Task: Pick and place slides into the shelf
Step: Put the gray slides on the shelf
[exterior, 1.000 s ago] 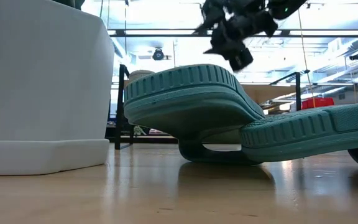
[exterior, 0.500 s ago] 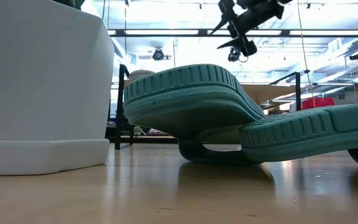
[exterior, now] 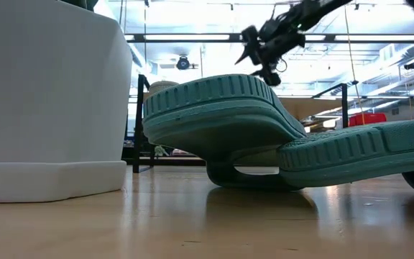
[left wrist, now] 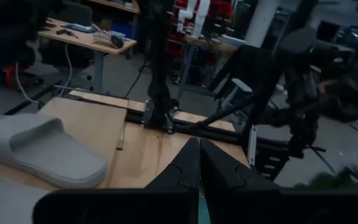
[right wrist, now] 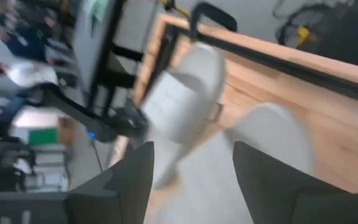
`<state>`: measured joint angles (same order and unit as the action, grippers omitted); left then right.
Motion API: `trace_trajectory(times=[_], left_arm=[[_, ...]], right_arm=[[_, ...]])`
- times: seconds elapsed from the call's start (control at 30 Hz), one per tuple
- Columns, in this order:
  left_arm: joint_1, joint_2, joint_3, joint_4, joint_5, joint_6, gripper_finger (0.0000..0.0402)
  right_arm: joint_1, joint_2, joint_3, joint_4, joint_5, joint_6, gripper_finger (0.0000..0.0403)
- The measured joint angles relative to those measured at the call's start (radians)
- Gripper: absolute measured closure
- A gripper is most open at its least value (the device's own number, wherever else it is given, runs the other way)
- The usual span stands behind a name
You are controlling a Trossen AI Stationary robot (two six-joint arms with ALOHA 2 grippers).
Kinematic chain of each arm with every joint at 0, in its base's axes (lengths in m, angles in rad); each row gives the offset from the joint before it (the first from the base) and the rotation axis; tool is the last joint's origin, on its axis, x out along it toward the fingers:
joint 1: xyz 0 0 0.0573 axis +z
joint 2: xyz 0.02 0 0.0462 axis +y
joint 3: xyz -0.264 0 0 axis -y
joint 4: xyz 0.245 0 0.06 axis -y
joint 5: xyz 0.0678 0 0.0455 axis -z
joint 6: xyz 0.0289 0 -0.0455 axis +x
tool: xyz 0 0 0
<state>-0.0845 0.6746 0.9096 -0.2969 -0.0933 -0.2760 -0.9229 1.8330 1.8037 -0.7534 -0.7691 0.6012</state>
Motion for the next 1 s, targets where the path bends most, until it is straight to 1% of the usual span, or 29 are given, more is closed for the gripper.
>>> trace_trajectory(times=[0.17,0.27,0.33,0.4,0.47,0.57,0.7,0.83,0.93,1.0], left_arm=[[0.055,0.040,0.000,0.056,-0.022,-0.017,0.0380],[0.102,0.078,0.000,0.112,-0.088,-0.017,0.0374],[0.143,0.108,0.000,0.138,-0.125,-0.020,0.0370],[0.189,0.142,0.000,0.178,-0.139,-0.029,0.0365],[0.238,0.176,0.000,0.208,-0.139,-0.055,0.0359],[0.299,0.230,0.000,0.232,-0.140,-0.094,0.0348],[0.354,0.287,0.001,0.238,-0.139,-0.159,0.0320],[0.379,0.304,0.001,0.229,-0.127,-0.185,0.0283],[0.397,0.302,0.002,0.206,-0.120,-0.196,0.0253],[0.418,0.294,0.002,0.178,-0.095,-0.206,0.0234]], right_arm=[[-0.042,0.151,0.217,-0.214,0.004,-0.233,0.0179],[-0.070,0.230,0.339,-0.320,0.011,-0.330,0.0179],[-0.087,0.273,0.395,-0.390,0.012,-0.386,0.0179],[-0.103,0.308,0.433,-0.463,0.008,-0.442,0.0180],[-0.113,0.341,0.444,-0.513,0.016,-0.498,0.0180],[-0.119,0.379,0.441,-0.506,0.027,-0.510,0.0180],[-0.110,0.400,0.441,-0.503,-0.011,-0.562,0.0180],[-0.089,0.421,0.442,-0.503,-0.064,-0.600,0.0180],[-0.067,0.434,0.442,-0.500,-0.072,-0.609,0.0180],[-0.050,0.444,0.442,-0.495,-0.072,-0.616,0.0180]])
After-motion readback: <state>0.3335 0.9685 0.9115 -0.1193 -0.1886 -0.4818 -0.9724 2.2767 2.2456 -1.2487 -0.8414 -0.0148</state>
